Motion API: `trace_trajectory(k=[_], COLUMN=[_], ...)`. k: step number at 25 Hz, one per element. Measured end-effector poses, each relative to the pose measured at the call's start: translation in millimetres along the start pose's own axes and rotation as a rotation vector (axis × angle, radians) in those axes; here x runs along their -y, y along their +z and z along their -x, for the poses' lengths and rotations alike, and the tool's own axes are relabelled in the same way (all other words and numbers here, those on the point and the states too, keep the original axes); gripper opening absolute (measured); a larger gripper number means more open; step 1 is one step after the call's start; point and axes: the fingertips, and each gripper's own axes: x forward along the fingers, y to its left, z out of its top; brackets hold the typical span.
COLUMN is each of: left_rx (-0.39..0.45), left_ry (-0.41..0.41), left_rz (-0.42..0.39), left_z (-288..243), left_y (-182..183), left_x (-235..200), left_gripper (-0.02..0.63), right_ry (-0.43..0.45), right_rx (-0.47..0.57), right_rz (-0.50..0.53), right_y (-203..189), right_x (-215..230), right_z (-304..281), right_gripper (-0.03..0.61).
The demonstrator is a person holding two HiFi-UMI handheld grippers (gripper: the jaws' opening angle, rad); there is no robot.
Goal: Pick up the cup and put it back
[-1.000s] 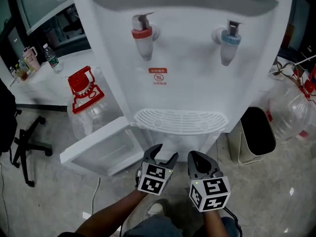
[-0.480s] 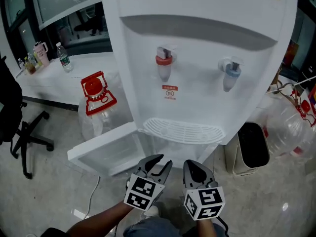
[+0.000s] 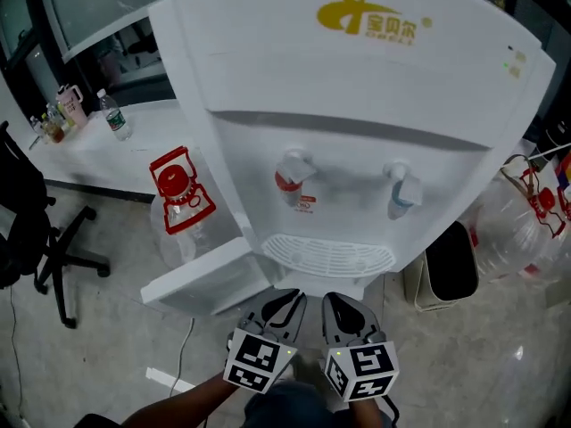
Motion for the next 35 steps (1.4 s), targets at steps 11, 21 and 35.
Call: trace_trajectory(k=[11, 21, 35], left_rx=[-0.049, -0.073, -0.073], left_ry=[-0.014, 0.002, 0.064], left_rz=[-0.014, 0.012, 0.058], left_z=[56, 132, 237], left_y=[107, 232, 363], left_x=[20, 39, 82], left_gripper=[0.015, 0.012, 0.012], right_ry=[0.013, 0.015, 0.030], right_rx=[-0.067, -0.086, -0.089], right_rz=[-0.087, -0.086, -0.042], right_y=[89, 214, 343], right_x=[-34, -74, -131], right_z=[52, 128, 248], right_gripper=[0.021, 0.021, 0.021])
